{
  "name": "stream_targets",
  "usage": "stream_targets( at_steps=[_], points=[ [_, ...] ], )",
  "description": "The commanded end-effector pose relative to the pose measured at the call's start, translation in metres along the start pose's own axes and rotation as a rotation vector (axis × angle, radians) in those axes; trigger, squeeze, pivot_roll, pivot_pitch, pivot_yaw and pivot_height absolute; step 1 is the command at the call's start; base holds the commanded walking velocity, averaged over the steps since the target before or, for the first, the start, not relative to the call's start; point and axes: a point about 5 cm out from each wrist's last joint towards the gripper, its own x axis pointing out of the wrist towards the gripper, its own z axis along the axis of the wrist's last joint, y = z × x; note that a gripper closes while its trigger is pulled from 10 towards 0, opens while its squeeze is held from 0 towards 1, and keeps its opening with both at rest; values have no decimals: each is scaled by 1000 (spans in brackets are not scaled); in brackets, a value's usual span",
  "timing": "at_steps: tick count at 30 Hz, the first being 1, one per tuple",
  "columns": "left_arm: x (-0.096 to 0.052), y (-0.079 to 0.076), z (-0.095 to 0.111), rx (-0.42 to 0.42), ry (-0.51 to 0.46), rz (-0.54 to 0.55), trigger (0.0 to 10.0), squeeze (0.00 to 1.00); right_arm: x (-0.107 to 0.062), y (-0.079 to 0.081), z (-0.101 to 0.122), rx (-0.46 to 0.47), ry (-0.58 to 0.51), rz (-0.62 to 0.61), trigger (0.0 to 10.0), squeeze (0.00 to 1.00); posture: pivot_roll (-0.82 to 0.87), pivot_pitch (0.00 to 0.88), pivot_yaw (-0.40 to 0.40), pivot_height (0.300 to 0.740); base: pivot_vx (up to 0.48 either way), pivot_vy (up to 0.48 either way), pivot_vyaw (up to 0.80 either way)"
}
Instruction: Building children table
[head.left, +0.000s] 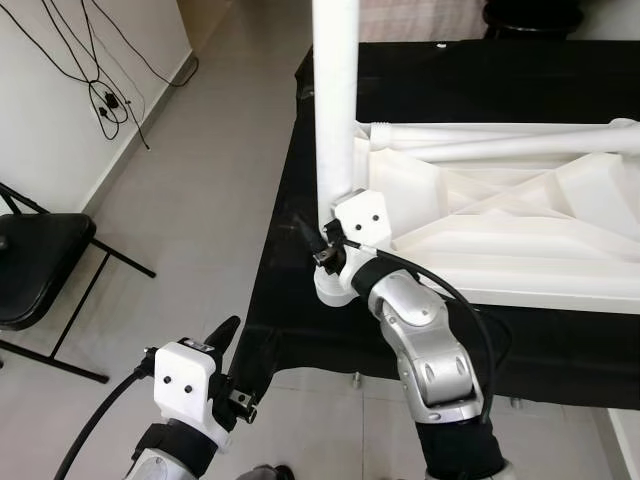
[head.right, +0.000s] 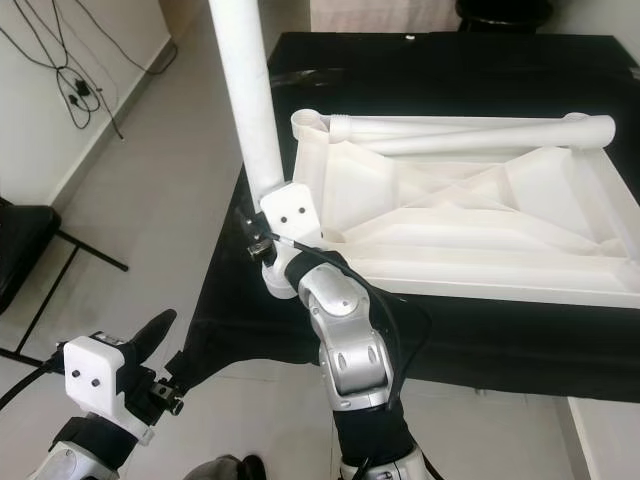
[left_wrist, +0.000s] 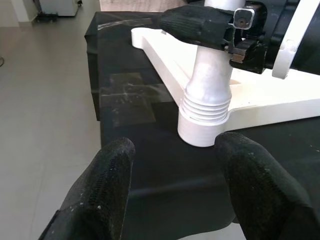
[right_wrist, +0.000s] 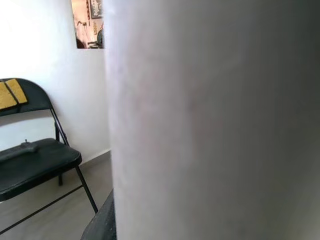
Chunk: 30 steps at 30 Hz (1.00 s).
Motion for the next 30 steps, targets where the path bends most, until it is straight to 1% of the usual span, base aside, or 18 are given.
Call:
stream_targets(
  at_steps=[1,2,3,5,6,7,8,10,11,12,13,14,15,17,19,24,29,30],
  points=[
    [-2,3,-3,13,14,21,10000,0,9,12,-17,69,96,36,10000,0,74,183,17,740,0,0,0],
    [-2,3,-3,13,13,23,10000,0,11,16,-12,102,67,91,10000,0,72,184,19,740,0,0,0],
    [-2,3,-3,13,12,22,10000,0,15,18,-5,134,26,187,10000,1000,73,184,19,740,0,0,0],
    [-2,3,-3,13,12,22,10000,0,15,18,-5,134,26,187,10000,1000,73,184,19,740,0,0,0],
    [-2,3,-3,12,12,20,10000,0,18,19,0,153,-3,248,10000,1000,73,184,19,740,0,0,0],
    [-2,3,-3,12,12,20,10000,0,18,19,0,153,-3,248,10000,1000,73,184,19,740,0,0,0],
    [-2,3,-3,12,12,19,10000,0,20,17,8,156,-33,328,10000,1000,78,187,18,740,0,0,0],
    [-2,3,-3,12,12,19,10000,0,20,17,8,156,-33,328,10000,1000,78,187,18,740,0,0,0],
    [-1,2,-3,12,11,19,10000,0,22,13,15,135,-49,441,10000,1000,85,190,17,740,0,0,0],
    [-1,2,-3,12,11,19,10000,0,22,13,15,135,-49,441,10000,1000,85,190,17,740,0,0,0],
    [-2,2,-2,13,10,20,10000,0,24,7,20,77,-70,535,10000,1000,91,193,13,740,0,0,0],
    [-2,2,-2,13,10,20,10000,0,24,7,20,77,-70,535,10000,1000,91,193,13,740,0,0,0],
    [-2,1,-2,13,9,22,10000,0,27,-1,25,52,-73,634,10000,0,97,199,13,740,0,0,0],
    [-3,0,-1,14,8,23,10000,0,32,-12,32,18,-60,762,10000,0,97,202,15,740,0,0,0],
    [-3,0,-1,14,8,23,10000,0,32,-12,32,18,-60,762,10000,0,97,202,15,740,0,0,0],
    [-5,-2,0,10,11,21,10000,0,39,-19,39,-17,-35,975,10000,0,106,213,17,740,0,0,0],
    [-5,-3,0,8,12,20,10000,0,44,-20,39,-17,-23,999,10000,0,107,217,16,740,0,0,0],
    [-5,-3,0,8,12,20,10000,0,46,-21,38,-15,-17,1022,9451,0,107,217,16,740,0,0,0]
  ],
)
